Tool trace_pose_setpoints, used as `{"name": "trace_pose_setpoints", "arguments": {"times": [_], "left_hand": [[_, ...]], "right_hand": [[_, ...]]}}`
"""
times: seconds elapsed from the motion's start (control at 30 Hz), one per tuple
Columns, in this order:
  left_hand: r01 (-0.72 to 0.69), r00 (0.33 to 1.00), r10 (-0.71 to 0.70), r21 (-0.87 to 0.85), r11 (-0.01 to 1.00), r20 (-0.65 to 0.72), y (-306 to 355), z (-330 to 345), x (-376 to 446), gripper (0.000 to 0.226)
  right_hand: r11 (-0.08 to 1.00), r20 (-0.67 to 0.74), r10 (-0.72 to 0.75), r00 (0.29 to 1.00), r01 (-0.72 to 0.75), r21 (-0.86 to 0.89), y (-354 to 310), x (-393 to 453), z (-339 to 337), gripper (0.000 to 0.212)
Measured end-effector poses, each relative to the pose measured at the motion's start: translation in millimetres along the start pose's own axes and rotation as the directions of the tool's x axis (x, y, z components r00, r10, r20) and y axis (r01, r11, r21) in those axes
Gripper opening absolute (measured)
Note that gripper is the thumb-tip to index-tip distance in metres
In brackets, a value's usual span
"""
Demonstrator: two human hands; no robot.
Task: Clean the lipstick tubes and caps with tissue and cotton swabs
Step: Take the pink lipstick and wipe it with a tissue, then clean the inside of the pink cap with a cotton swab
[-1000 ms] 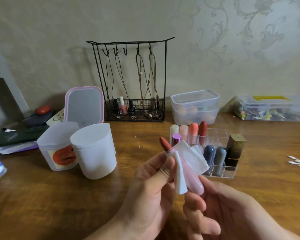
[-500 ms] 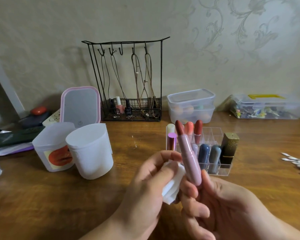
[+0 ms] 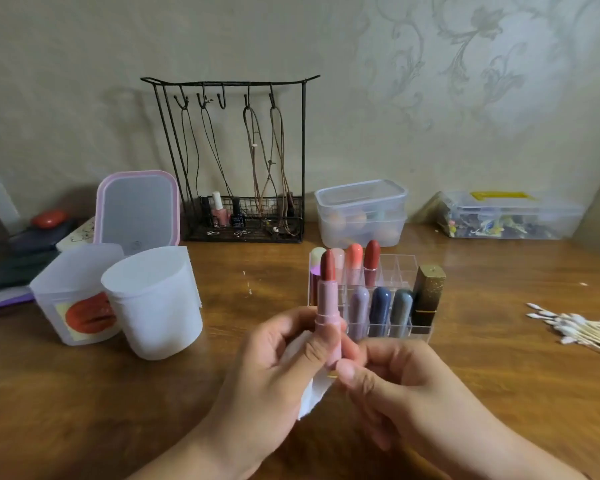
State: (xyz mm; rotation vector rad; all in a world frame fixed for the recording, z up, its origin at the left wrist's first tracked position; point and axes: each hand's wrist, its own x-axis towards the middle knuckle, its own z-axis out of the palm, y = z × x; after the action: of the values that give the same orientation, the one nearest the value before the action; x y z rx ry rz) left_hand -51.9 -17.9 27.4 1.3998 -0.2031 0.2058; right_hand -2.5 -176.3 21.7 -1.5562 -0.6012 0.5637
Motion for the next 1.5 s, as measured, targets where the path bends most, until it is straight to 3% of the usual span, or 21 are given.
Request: {"name": "trace_pose_setpoints", "arguments": {"times": [0.1, 0.3, 0.37, 0.43, 0.47, 0.53, 0.6, 0.67, 0.8, 1.0, 1.17, 1.33, 1.5], "left_hand": [[-0.003, 0.998, 0.009, 0.099, 0.995, -0.067, -2.4, -1.8, 1.7, 0.029], [0.073, 0.996, -0.071, 0.045, 0.996, -0.051, -3.8, 8.1, -0.6, 0.037], [0.092, 0.995, -0.089, 0.063, 0.994, -0.04, -7.8, 7.5, -0.2, 0.046], [0.107, 0.994, -0.106, 0.061, 0.992, -0.019, -10.1, 5.9, 0.3, 0.05], [0.113, 0.994, -0.112, 0.052, 0.992, -0.005, -10.8, 4.7, 0.6, 0.051], [0.127, 0.992, -0.128, 0.057, 0.99, 0.018, -11.9, 4.3, 1.2, 0.054], [0.117, 0.992, -0.122, 0.093, 0.989, 0.042, -14.1, 5.7, 1.7, 0.056], [0.095, 0.993, -0.104, 0.143, 0.985, 0.059, -17.2, 10.6, 1.9, 0.051], [0.109, 0.99, -0.119, 0.125, 0.986, 0.081, -18.1, 21.2, 0.2, 0.03], [0.086, 0.981, -0.114, 0.18, 0.98, 0.155, -24.9, 17.5, 0.9, 0.046], [0.074, 0.98, -0.108, 0.202, 0.977, 0.166, -28.5, 17.1, 1.1, 0.046], [0.114, 0.978, -0.145, 0.192, 0.975, 0.153, -24.9, 17.4, 0.4, 0.044], [0.224, 0.964, -0.225, 0.023, 0.974, 0.143, -12.4, 21.2, -2.7, 0.035]], "right_hand": [[0.979, -0.022, -0.071, 0.997, 0.065, -0.195, -11.5, -6.1, -6.6, 0.02], [0.925, 0.196, -0.109, 0.975, 0.171, -0.339, -60.5, -29.4, -51.3, 0.011], [0.92, 0.069, -0.168, 0.983, 0.181, -0.347, -74.6, -39.1, -83.3, 0.021], [0.92, -0.231, -0.225, 0.947, 0.128, -0.371, -75.3, -44.2, -122.3, 0.029], [0.891, -0.397, -0.251, 0.883, 0.05, -0.452, -70.4, -43.9, -142.8, 0.024], [0.661, -0.64, -0.315, 0.701, -0.321, -0.678, -49.9, -42.7, -187.4, 0.009], [0.463, -0.773, -0.234, 0.59, -0.631, -0.622, -30.0, -45.7, -220.9, 0.012], [0.409, -0.836, -0.099, 0.539, -0.744, -0.528, -16.4, -46.2, -236.9, 0.008], [0.369, -0.856, -0.059, 0.514, -0.785, -0.497, -13.3, -42.7, -229.4, 0.017], [0.337, -0.884, -0.012, 0.467, -0.831, -0.443, -6.2, -37.6, -225.3, 0.014], [0.349, -0.867, 0.004, 0.497, -0.813, -0.465, -3.8, -35.9, -225.1, 0.007], [0.448, -0.844, -0.181, 0.504, -0.722, -0.527, -9.8, -28.9, -220.0, 0.015], [0.561, -0.698, -0.414, 0.585, -0.44, -0.701, -39.7, -15.2, -154.8, 0.019]]}}
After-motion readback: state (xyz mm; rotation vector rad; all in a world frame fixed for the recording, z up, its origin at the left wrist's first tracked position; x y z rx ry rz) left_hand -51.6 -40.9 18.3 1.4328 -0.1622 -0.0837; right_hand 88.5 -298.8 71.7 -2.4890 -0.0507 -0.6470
